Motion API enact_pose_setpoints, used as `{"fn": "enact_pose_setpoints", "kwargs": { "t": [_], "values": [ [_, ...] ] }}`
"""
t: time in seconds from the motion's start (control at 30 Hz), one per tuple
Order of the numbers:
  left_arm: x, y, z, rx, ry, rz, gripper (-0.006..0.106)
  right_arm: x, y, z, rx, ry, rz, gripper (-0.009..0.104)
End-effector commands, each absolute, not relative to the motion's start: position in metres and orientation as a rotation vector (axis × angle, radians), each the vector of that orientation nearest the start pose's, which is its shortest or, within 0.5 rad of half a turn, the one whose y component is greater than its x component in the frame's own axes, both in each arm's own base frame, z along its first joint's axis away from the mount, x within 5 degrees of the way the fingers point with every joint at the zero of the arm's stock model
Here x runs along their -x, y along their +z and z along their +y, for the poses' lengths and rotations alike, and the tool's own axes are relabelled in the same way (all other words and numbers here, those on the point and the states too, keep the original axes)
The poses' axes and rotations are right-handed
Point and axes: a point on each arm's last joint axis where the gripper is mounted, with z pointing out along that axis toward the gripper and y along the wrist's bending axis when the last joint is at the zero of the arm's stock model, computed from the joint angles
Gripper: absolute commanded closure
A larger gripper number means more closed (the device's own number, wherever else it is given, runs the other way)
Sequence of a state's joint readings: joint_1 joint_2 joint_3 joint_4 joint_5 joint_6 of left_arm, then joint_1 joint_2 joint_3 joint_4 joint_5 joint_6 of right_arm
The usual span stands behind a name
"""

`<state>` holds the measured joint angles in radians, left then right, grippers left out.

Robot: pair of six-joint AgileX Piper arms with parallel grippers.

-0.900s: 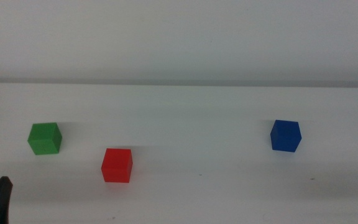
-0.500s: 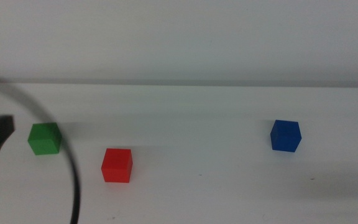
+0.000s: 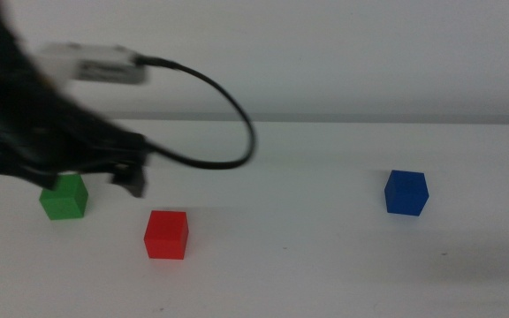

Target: Stack red cubes first, then green, then blue cubes in a specific spot.

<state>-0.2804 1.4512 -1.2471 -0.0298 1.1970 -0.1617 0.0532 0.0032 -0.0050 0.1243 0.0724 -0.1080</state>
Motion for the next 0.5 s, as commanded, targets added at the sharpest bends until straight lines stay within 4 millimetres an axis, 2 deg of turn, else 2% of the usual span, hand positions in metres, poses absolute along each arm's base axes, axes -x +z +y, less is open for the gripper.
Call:
{"fn": "enact_pose_setpoints", "kwargs": {
  "t": [0.0,0.2,0.47],
  "values": [
    [-0.279,0.301,-0.100,-0.175,-0.097,2.908,0.007,-0.055,0.196,0.003,0.033,0.055,1.549,0.010],
    [-0.296,0.261,-0.128,-0.120,-0.089,2.985,0.007,-0.055,0.196,0.003,0.033,0.055,1.549,0.010],
    [-0.315,0.220,-0.135,-0.064,-0.038,3.038,0.007,-0.055,0.196,0.003,0.033,0.055,1.549,0.010]
  ]
}}
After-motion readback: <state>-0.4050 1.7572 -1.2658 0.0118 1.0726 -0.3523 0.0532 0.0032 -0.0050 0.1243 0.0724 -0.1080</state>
